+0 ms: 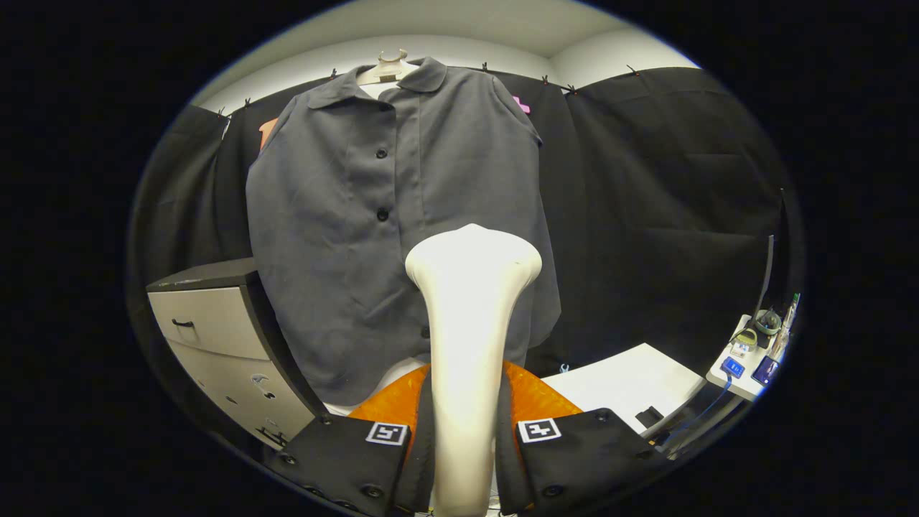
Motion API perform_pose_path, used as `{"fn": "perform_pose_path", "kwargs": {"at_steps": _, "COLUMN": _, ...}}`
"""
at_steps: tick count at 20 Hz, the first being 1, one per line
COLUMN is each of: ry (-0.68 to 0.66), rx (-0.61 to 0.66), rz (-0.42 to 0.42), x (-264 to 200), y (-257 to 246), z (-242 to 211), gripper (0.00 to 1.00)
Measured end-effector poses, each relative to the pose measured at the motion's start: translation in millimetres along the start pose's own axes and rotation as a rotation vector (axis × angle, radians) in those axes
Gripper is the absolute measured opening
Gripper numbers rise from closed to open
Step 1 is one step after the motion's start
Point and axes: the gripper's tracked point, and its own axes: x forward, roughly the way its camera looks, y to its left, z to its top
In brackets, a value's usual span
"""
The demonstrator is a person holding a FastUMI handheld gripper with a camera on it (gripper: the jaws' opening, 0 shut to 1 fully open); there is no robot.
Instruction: Iron the clothes twice with a garment steamer, once on the left side and once on the right side.
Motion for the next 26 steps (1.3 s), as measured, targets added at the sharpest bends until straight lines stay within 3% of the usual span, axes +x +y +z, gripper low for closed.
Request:
{"fn": "perform_pose_path", "kwargs": {"at_steps": 12, "ry": -0.179, "rx": -0.03, "rz": 0.074, "x": -60.0, "y": 53.3, "z": 98.2, "gripper": 0.42}}
{"fn": "perform_pose_path", "kwargs": {"at_steps": 26, "ry": -0.291, "rx": -0.04, "rz": 0.114, "x": -127.0, "y": 82.9, "z": 133.6, "gripper": 0.42}}
